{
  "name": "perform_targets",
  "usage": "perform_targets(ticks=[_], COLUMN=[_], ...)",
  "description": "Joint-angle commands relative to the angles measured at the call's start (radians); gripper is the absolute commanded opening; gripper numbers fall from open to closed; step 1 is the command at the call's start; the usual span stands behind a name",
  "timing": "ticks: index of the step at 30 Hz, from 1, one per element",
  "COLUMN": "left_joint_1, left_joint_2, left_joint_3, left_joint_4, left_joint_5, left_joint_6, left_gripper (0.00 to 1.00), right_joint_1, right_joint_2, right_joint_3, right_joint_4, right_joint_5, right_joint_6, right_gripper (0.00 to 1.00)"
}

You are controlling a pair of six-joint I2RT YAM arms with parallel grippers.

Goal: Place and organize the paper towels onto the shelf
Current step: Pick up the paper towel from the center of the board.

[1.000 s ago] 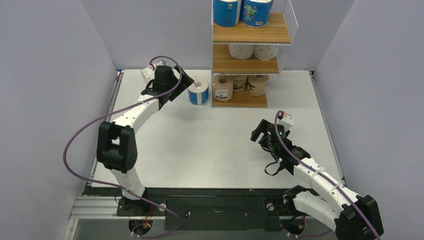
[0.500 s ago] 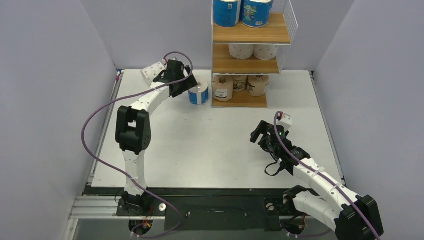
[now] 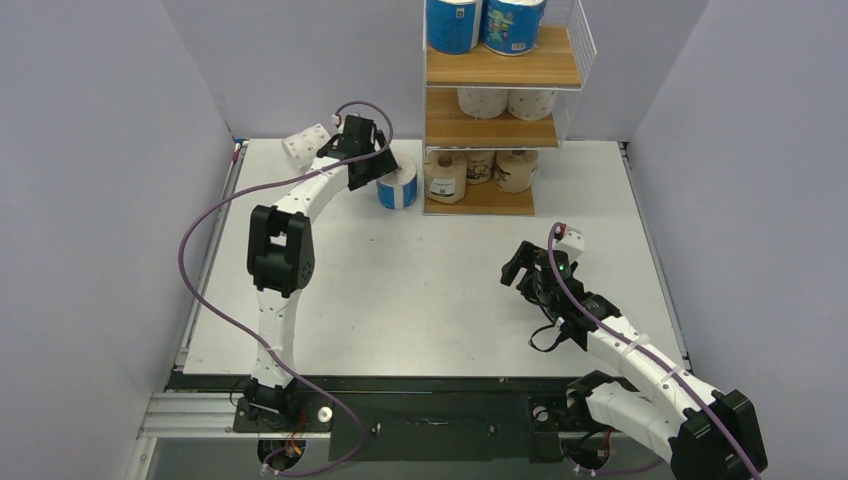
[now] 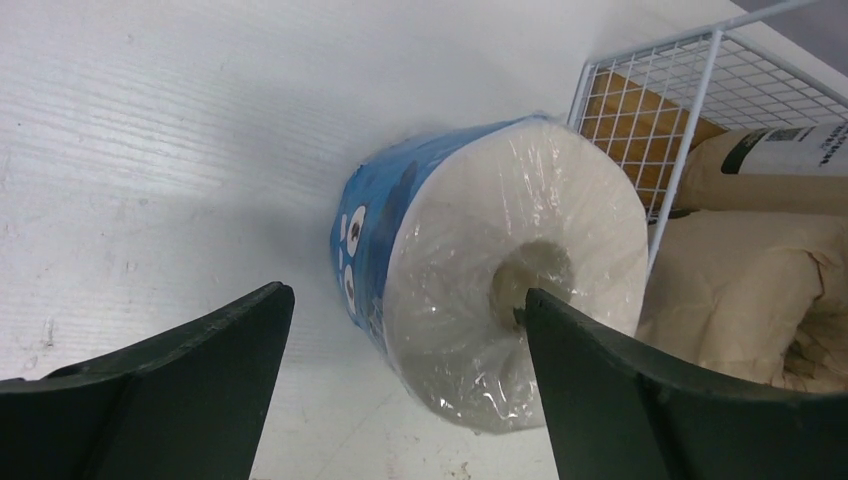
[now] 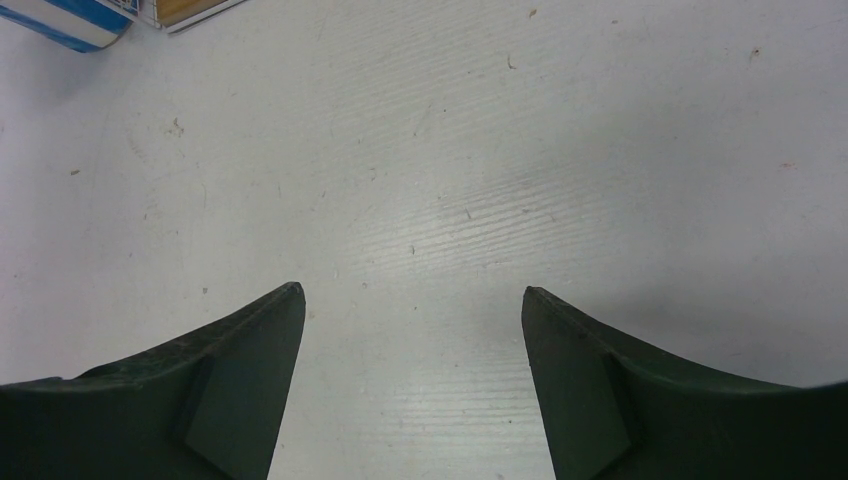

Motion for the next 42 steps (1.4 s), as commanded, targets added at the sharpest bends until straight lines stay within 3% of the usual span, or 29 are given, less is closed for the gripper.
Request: perform_targets(ticks=[1, 12, 22, 33, 42], left_joint_1=[-0.006, -0.022, -0.020, -0.023, -0.092], left_joint_2=[0.054, 0.078, -0.060, -0.369, -0.631], left_joint_3=[0.122, 0.102, -0.061, -0.432, -0.735], left_joint_4=[-0.046, -0.043, 0.037, 0.149, 0.199], left_joint_5=[-0.036, -0.038, -0.033, -0.015, 0.029], left_joint_6=[0.013, 0.023, 0.031, 0.019, 0.007], left_gripper=[0.81, 0.58, 0.36, 0.32, 0.32], right_joint_1=[-0.007, -0.009, -0.009, -0.011, 0.005], right_joint_2=[-0.019, -0.029, -0.032, -0.051, -0.027], right_joint_3=[-0.002, 0.001, 0.014, 0.029, 0.048], right_joint_4=[0.037, 0.026, 0.016, -0.001, 0.010], right_joint_5=[0.008, 0.019, 0.021, 0.029, -0.002], right_joint_6=[-0.010, -0.013, -0.010, -0.013, -0.017], right_gripper=[0.75, 0.74, 0.74, 0.73, 0.72])
